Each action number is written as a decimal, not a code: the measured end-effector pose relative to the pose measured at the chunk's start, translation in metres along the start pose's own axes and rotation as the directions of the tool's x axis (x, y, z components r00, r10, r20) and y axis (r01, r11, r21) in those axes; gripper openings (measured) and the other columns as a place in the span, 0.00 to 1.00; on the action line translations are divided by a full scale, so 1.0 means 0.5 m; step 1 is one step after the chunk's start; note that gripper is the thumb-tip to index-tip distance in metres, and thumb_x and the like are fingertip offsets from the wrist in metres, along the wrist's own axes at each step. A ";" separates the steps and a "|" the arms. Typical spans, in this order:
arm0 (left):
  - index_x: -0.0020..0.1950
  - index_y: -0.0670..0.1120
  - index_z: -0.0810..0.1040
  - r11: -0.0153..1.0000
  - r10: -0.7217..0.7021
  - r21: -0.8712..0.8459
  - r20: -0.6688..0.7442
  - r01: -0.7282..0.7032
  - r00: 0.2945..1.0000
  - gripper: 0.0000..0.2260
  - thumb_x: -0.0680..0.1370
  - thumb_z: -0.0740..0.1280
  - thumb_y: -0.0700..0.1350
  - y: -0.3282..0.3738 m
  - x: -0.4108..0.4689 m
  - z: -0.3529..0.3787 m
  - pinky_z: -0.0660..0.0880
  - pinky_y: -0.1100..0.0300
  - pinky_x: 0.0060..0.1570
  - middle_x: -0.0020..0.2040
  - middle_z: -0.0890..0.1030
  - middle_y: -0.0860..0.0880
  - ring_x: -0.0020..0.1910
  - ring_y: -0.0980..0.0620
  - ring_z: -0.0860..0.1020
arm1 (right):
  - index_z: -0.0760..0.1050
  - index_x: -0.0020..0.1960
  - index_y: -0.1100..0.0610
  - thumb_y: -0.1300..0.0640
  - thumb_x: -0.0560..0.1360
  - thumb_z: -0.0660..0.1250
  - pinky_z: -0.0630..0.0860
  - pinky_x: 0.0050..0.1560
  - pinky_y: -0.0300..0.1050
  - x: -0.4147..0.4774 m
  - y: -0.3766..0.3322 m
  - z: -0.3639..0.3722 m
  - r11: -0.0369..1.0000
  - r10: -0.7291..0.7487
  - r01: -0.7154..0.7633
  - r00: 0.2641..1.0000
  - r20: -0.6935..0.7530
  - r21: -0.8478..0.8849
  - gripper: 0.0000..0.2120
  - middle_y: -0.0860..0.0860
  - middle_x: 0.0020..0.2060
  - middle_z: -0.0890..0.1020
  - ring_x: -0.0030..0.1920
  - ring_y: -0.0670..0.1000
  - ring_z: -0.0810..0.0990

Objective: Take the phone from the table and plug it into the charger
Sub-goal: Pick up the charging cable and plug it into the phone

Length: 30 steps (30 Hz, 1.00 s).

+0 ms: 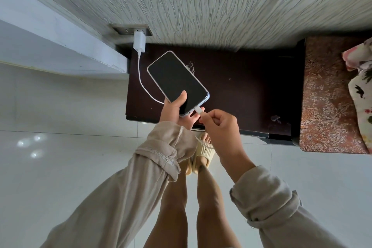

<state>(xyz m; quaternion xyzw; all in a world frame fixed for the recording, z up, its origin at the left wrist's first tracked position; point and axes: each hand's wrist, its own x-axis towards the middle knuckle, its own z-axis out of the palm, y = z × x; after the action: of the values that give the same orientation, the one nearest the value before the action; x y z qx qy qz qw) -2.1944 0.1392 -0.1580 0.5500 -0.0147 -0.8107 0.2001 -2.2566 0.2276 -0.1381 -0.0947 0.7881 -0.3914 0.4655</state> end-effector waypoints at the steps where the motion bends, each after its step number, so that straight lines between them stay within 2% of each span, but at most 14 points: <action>1: 0.49 0.52 0.74 1.000 -0.008 0.004 -0.006 0.008 1.000 0.08 0.79 0.59 0.39 0.001 -0.001 -0.001 0.75 0.47 0.42 0.48 0.77 0.48 0.46 0.48 0.77 | 0.76 0.41 0.69 0.55 0.75 0.64 0.60 0.23 0.35 -0.003 0.002 0.001 1.000 -0.006 0.006 1.000 0.003 0.006 0.16 0.52 0.23 0.67 0.23 0.45 0.60; 4: 0.60 0.49 0.71 0.998 -0.044 0.053 -0.013 0.044 0.999 0.11 0.79 0.60 0.40 0.017 -0.006 -0.002 0.77 0.50 0.37 0.49 0.77 0.47 0.46 0.48 0.78 | 0.77 0.40 0.66 0.54 0.75 0.64 0.62 0.24 0.36 -0.007 0.005 0.005 1.000 -0.014 0.013 0.999 0.053 0.009 0.15 0.48 0.21 0.68 0.21 0.43 0.62; 6: 0.59 0.49 0.72 0.985 -0.062 0.162 0.025 0.057 0.998 0.10 0.79 0.60 0.40 0.036 -0.008 -0.006 0.80 0.55 0.29 0.50 0.77 0.45 0.44 0.46 0.79 | 0.76 0.37 0.61 0.54 0.75 0.63 0.63 0.25 0.33 -0.007 0.006 0.004 1.000 -0.019 0.018 0.989 0.150 0.008 0.13 0.45 0.20 0.71 0.20 0.42 0.65; 8: 0.54 0.48 0.74 0.963 -0.059 0.267 0.091 0.033 0.994 0.08 0.78 0.60 0.38 0.053 -0.009 -0.011 0.83 0.57 0.34 0.49 0.79 0.45 0.43 0.47 0.81 | 0.74 0.34 0.52 0.53 0.76 0.62 0.65 0.26 0.31 -0.006 0.007 0.003 0.998 -0.037 0.048 0.965 0.259 -0.036 0.12 0.44 0.19 0.74 0.19 0.39 0.69; 9: 0.55 0.47 0.74 0.951 -0.041 0.308 0.113 0.004 0.993 0.09 0.78 0.60 0.37 0.056 -0.009 -0.012 0.82 0.57 0.39 0.49 0.79 0.45 0.43 0.48 0.81 | 0.73 0.33 0.49 0.53 0.76 0.62 0.66 0.28 0.32 -0.007 0.011 0.002 0.996 -0.039 0.062 0.954 0.297 -0.071 0.12 0.44 0.18 0.75 0.19 0.38 0.71; 11: 0.59 0.46 0.72 0.921 0.011 0.385 0.148 -0.068 0.989 0.12 0.78 0.59 0.35 0.056 -0.009 -0.015 0.81 0.60 0.40 0.50 0.78 0.46 0.45 0.49 0.80 | 0.72 0.33 0.46 0.51 0.76 0.61 0.68 0.31 0.35 -0.006 0.019 0.000 0.986 -0.041 0.093 0.940 0.339 -0.139 0.13 0.44 0.20 0.74 0.20 0.38 0.71; 13: 0.59 0.45 0.71 0.895 0.048 0.427 0.190 -0.126 0.981 0.13 0.77 0.59 0.34 0.050 -0.013 -0.018 0.81 0.61 0.38 0.50 0.78 0.46 0.44 0.50 0.80 | 0.72 0.33 0.46 0.51 0.76 0.60 0.69 0.33 0.38 -0.006 0.028 -0.002 0.978 -0.036 0.109 0.929 0.368 -0.180 0.13 0.44 0.20 0.74 0.22 0.40 0.70; 16: 0.53 0.48 0.74 0.872 0.056 0.459 0.256 -0.172 0.965 0.13 0.77 0.59 0.32 0.045 -0.021 -0.024 0.80 0.65 0.32 0.47 0.79 0.47 0.39 0.55 0.83 | 0.72 0.34 0.46 0.53 0.76 0.61 0.71 0.35 0.35 -0.006 0.038 -0.012 0.981 -0.016 0.099 0.896 0.443 -0.164 0.13 0.44 0.23 0.76 0.26 0.40 0.72; 20: 0.54 0.48 0.74 0.807 0.063 0.542 0.316 -0.235 0.947 0.14 0.76 0.60 0.31 0.047 -0.025 -0.032 0.79 0.69 0.34 0.44 0.83 0.52 0.38 0.59 0.84 | 0.74 0.33 0.51 0.56 0.75 0.65 0.72 0.43 0.29 -0.006 0.048 -0.023 0.963 -0.024 0.165 0.840 0.541 -0.213 0.11 0.44 0.31 0.78 0.34 0.40 0.77; 22: 0.51 0.54 0.75 0.793 0.051 0.564 0.313 -0.229 0.948 0.15 0.76 0.60 0.34 0.048 -0.025 -0.036 0.78 0.74 0.35 0.39 0.86 0.59 0.40 0.65 0.83 | 0.78 0.38 0.61 0.57 0.74 0.65 0.72 0.46 0.30 -0.006 0.053 -0.022 0.956 -0.027 0.183 0.831 0.555 -0.228 0.09 0.47 0.35 0.80 0.37 0.41 0.78; 24: 0.48 0.59 0.78 0.817 0.021 0.544 0.307 -0.193 0.952 0.11 0.78 0.60 0.44 0.048 -0.024 -0.043 0.78 0.73 0.41 0.41 0.86 0.64 0.45 0.66 0.82 | 0.79 0.42 0.64 0.58 0.74 0.66 0.71 0.44 0.26 -0.008 0.054 -0.015 0.951 -0.032 0.198 0.826 0.562 -0.236 0.09 0.48 0.36 0.80 0.37 0.41 0.77; 26: 0.44 0.57 0.82 0.875 -0.038 0.477 0.252 -0.090 0.967 0.14 0.77 0.57 0.55 0.050 -0.023 -0.043 0.80 0.68 0.40 0.40 0.87 0.60 0.44 0.62 0.84 | 0.80 0.44 0.63 0.57 0.74 0.66 0.70 0.42 0.24 -0.009 0.051 -0.004 0.944 -0.024 0.207 0.820 0.571 -0.257 0.09 0.45 0.35 0.79 0.36 0.39 0.77; 28: 0.42 0.52 0.80 0.902 -0.060 0.431 0.179 -0.023 0.982 0.18 0.78 0.53 0.58 0.054 -0.014 -0.047 0.81 0.67 0.33 0.34 0.87 0.55 0.35 0.59 0.85 | 0.81 0.47 0.61 0.56 0.75 0.65 0.69 0.44 0.26 -0.007 0.049 0.007 0.938 -0.011 0.208 0.820 0.572 -0.279 0.10 0.42 0.35 0.78 0.36 0.38 0.76; 30: 0.43 0.51 0.78 0.897 -0.046 0.441 0.128 -0.015 0.991 0.18 0.78 0.52 0.58 0.059 -0.007 -0.048 0.81 0.64 0.34 0.34 0.87 0.53 0.35 0.56 0.85 | 0.81 0.49 0.59 0.54 0.75 0.65 0.69 0.45 0.28 -0.004 0.046 0.014 0.931 0.009 0.197 0.829 0.560 -0.307 0.10 0.42 0.37 0.78 0.37 0.37 0.76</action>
<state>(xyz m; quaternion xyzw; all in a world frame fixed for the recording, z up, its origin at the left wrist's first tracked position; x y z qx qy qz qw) -2.1627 0.1178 -0.1572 0.5251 -0.2069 -0.8231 0.0625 -2.2447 0.2406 -0.1547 -0.3246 0.6713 -0.2227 0.6279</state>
